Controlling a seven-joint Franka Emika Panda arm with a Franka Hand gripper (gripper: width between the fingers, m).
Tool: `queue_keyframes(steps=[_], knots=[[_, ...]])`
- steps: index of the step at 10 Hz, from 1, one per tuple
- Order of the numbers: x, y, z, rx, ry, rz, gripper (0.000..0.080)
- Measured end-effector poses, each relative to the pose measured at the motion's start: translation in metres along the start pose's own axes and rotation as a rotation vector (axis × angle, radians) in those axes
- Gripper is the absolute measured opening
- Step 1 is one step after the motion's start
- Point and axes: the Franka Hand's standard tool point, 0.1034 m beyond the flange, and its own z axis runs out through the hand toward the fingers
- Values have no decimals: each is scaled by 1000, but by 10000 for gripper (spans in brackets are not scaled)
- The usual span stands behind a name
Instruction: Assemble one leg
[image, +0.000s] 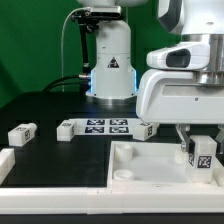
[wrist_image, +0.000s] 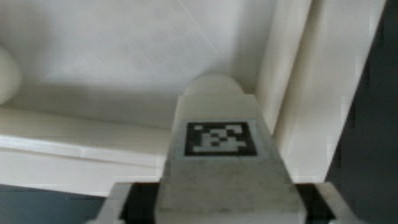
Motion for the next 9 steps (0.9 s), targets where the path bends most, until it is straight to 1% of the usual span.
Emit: queue_keyframes(steps=[3, 4, 5, 7, 9], knots=[[0, -1, 0, 0, 1, 64, 293], [1, -6, -1, 2, 11, 216, 293], [1, -5, 0, 0, 11, 354, 293], [-1, 3, 0, -14, 9, 546, 294], [-4, 14, 1, -38, 12, 692, 300]])
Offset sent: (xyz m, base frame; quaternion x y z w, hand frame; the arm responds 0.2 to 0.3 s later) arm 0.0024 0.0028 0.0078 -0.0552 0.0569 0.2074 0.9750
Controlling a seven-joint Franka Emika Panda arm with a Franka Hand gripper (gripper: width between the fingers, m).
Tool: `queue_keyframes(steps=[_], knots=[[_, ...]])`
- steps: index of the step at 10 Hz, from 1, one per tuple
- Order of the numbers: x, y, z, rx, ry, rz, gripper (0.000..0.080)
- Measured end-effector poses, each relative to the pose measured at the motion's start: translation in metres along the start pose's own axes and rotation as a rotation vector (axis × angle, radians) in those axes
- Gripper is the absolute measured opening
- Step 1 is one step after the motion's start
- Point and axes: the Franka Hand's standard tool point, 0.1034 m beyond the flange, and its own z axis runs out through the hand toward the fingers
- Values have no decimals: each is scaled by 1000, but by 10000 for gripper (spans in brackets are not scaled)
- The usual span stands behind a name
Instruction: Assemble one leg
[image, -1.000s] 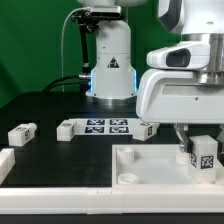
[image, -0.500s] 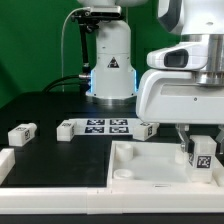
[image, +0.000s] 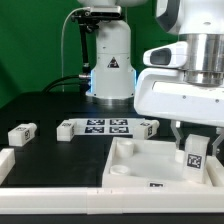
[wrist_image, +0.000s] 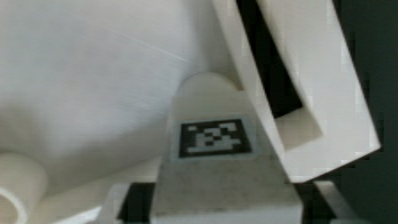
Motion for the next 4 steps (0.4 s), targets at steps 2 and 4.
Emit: queue_keyframes(steps=[2, 4], knots=[[0, 1, 0, -1, 0, -2, 304], [0, 1, 0, -1, 0, -1, 484]])
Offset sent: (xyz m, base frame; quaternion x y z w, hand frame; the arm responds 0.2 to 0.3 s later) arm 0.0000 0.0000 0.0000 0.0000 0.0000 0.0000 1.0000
